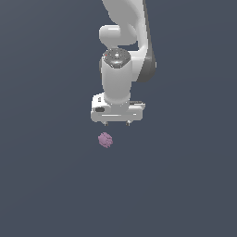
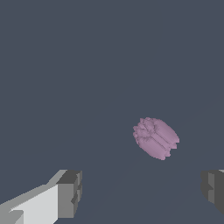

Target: Pick up the object and move it to a goal position.

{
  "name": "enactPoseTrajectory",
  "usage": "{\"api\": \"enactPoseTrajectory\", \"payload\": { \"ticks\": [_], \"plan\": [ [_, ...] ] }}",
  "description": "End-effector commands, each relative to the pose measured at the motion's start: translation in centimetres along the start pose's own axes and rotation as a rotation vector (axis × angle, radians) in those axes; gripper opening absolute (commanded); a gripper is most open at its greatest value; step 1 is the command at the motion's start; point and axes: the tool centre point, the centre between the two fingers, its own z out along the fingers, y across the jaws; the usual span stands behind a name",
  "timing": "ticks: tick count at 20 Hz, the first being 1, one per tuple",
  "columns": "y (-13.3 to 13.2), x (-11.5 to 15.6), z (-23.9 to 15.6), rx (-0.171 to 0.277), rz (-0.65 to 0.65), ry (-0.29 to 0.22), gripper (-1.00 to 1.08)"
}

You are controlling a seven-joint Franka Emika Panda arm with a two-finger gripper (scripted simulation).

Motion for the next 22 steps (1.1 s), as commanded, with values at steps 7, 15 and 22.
{"api": "enactPoseTrajectory", "payload": {
  "ticks": [7, 15, 22],
  "plan": [
    [1.0, 0.1, 1.4, -0.003, -0.127, 0.000, 1.00],
    [2.4, 0.1, 3.4, -0.005, -0.315, 0.001, 1.00],
    [3.7, 0.1, 5.2, -0.005, -0.485, 0.002, 1.00]
  ]
}}
